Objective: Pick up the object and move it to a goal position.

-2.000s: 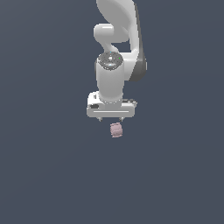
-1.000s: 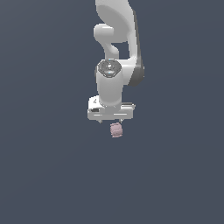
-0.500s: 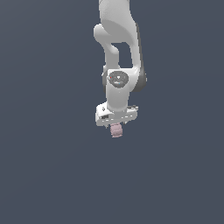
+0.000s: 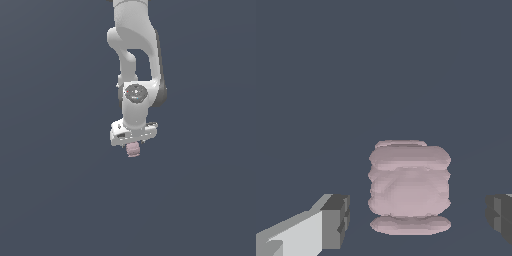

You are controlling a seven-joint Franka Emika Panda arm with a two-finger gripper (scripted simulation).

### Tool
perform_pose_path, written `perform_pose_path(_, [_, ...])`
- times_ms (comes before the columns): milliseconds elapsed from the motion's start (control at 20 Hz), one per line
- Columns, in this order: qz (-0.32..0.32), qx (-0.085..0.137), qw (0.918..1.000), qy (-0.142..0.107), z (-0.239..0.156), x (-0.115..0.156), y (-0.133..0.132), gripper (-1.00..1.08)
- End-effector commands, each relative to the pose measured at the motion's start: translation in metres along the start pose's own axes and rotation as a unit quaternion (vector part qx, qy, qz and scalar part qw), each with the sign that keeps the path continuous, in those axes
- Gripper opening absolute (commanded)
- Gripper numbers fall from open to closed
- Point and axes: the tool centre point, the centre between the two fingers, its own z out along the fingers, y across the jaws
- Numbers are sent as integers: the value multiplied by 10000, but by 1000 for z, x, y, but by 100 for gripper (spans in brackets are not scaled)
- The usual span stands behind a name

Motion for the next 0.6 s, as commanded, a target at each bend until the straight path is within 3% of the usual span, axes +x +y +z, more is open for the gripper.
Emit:
perform_pose_path(0, [-4,1,10000,-4,9,-1,0,100])
perform_pose_path(550, [-25,1,10000,1,44,0,-1,100])
